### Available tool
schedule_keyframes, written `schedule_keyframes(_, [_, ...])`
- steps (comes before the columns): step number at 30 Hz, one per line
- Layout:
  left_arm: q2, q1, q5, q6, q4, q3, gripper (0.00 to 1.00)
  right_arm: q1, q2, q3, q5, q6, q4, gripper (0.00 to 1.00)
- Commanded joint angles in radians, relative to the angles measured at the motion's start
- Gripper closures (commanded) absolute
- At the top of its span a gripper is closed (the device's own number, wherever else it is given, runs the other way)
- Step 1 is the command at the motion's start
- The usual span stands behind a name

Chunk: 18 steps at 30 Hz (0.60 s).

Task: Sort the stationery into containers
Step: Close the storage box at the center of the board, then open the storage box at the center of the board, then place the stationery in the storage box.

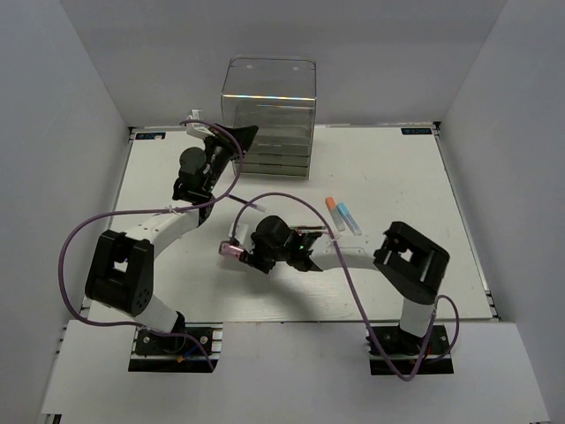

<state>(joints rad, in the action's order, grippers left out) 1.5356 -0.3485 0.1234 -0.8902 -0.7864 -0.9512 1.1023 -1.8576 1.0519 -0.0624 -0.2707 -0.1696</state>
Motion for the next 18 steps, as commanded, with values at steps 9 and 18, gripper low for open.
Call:
schedule_keyframes(9, [-0.048,0.006,-0.071,0.013,0.021,0.034,0.64,-0.036,0.284,-0.139,0.220,-0.147,-0.054,1.00])
schedule_keyframes(18, [0.010,0.016,-0.113,-0.012,0.055,0.034,0.53,-0.202,0.417,-0.245,0.351,-0.214,-0.094,1.00])
